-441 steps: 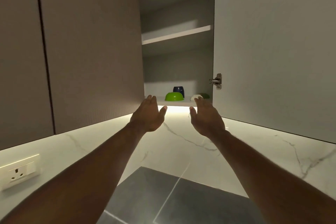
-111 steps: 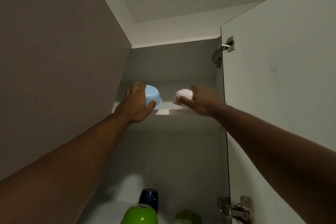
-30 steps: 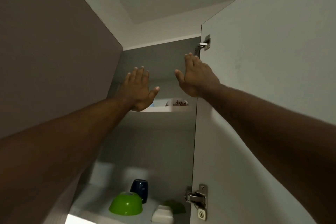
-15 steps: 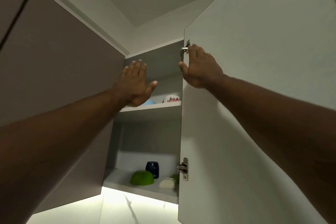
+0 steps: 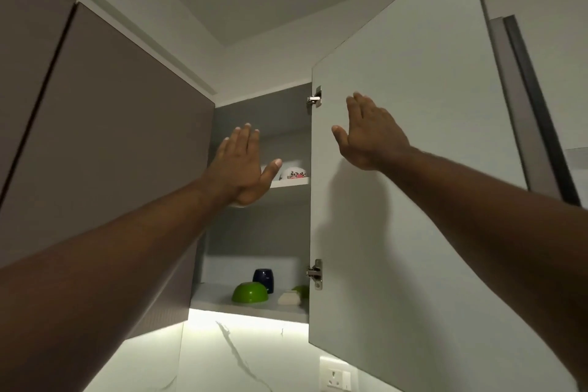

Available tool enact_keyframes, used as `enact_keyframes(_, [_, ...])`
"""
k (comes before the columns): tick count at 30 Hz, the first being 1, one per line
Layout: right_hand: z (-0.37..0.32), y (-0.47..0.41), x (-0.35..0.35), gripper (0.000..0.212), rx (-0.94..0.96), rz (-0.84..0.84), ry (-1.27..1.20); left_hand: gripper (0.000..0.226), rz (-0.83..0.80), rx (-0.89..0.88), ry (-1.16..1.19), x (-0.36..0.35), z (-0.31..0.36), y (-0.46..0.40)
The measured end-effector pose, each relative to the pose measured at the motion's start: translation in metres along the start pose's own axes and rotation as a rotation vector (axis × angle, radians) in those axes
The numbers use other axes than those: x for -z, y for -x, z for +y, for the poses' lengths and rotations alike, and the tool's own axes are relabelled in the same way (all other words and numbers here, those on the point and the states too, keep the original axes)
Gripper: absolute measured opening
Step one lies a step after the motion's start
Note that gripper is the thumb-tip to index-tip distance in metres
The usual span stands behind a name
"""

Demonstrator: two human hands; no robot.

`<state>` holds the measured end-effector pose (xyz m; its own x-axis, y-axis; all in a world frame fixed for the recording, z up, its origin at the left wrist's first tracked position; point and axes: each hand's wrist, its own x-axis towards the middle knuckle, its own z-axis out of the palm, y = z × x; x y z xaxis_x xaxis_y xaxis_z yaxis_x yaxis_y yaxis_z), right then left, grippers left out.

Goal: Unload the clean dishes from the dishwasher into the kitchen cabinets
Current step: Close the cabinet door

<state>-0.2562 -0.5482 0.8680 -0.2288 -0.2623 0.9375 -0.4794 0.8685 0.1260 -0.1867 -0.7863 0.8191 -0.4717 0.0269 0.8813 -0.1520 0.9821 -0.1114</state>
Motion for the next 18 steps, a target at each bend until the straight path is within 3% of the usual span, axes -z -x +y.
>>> enact_keyframes(6, [-0.003,0.027,0.024,0.07,-0.008,-0.06,0.08,0.091,-0.016,-0.026,0.162,-0.008,0.026,0.032])
enact_keyframes(11, [0.006,0.037,0.051,0.07,0.001,-0.069,0.129,0.084,-0.097,0.01,0.293,-0.017,0.07,0.059])
enact_keyframes(18, [0.034,0.042,0.079,0.071,-0.032,-0.026,0.137,0.082,-0.089,-0.065,0.435,-0.025,0.152,0.084])
